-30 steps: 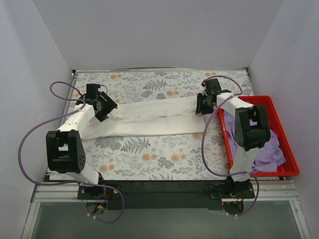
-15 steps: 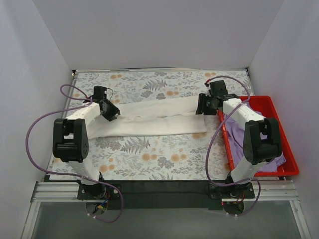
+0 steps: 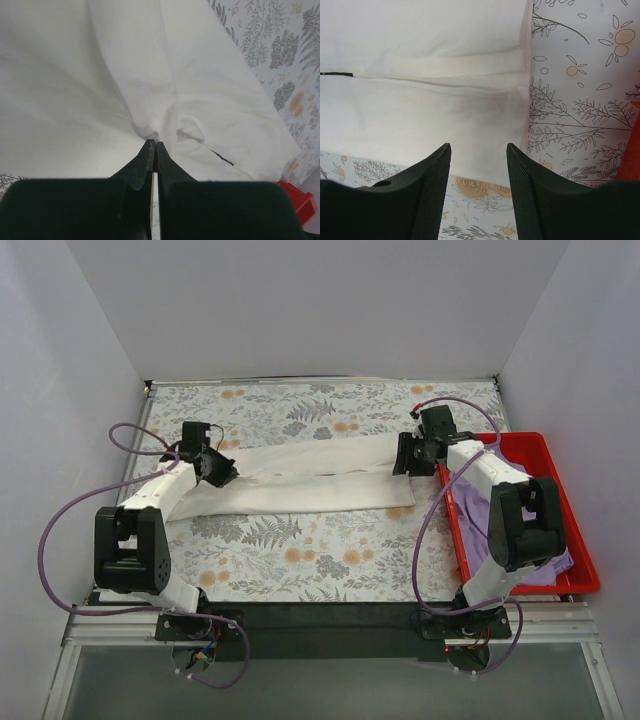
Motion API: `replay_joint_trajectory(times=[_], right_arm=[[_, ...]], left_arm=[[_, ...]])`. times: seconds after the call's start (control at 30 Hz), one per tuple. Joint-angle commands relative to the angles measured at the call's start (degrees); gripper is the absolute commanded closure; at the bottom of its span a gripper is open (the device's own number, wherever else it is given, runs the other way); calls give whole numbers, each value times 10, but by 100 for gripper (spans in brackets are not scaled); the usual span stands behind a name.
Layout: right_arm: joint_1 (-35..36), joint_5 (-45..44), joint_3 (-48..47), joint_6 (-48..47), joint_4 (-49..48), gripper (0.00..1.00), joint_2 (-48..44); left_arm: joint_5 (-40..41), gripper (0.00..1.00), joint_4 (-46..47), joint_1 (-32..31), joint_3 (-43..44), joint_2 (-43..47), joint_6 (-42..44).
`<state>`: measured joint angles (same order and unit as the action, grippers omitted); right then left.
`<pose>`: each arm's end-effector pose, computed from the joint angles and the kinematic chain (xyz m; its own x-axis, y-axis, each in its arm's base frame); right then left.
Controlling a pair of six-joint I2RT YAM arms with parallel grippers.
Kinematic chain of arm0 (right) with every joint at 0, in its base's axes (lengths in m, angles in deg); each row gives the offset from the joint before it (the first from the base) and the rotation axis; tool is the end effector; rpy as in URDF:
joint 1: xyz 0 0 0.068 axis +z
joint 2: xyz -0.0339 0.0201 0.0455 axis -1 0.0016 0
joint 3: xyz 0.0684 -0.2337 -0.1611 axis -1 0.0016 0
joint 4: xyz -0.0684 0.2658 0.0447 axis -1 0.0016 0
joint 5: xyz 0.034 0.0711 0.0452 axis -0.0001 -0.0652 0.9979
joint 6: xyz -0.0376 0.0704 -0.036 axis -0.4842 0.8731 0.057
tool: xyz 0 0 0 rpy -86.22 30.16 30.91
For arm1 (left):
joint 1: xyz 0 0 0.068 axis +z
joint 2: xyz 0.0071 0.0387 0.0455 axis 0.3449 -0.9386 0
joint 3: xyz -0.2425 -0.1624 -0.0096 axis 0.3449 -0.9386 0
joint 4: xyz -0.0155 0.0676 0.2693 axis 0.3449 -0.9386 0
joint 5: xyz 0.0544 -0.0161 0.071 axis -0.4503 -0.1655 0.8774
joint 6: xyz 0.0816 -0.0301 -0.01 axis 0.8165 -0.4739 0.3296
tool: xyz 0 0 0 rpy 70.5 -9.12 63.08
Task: Fold and stack the t-shirts
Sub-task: Fold the tshirt
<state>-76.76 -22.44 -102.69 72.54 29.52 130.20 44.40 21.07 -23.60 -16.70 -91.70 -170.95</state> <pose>0.3819 0.0985 0.1917 -0.8293 0.0629 -0.5553 -0.0871 0.9669 0.2397 0.3495 -0.0239 0.1745 -0.0355 -0.9976 0.0594 -0.8556 -0.0003 -0.5177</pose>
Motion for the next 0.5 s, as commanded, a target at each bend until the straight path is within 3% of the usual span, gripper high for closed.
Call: replay_joint_trajectory(times=[0.0,0.23,0.3,0.33,0.43,0.47], right_arm=[[-1,9,5,-8,-10,53,-28],[-1,17,14,-13,-10,53,-29],[-1,22,15,-13,-10,53,-29],[-1,23,15,-12,-10,53,-29],[-1,31,13,-14,-10,53,-31],[-1,34,12,-14,-9,53,-32]], left_arm=[[-4,100,-5,-5,-19,56,-43],[15,97,-14,-12,-71,90,-76],[13,87,-10,-14,-81,89,-74],[7,74,-9,-16,-84,85,-71],[15,59,-11,-18,-84,84,-50],[34,50,-8,-17,-78,87,-37]])
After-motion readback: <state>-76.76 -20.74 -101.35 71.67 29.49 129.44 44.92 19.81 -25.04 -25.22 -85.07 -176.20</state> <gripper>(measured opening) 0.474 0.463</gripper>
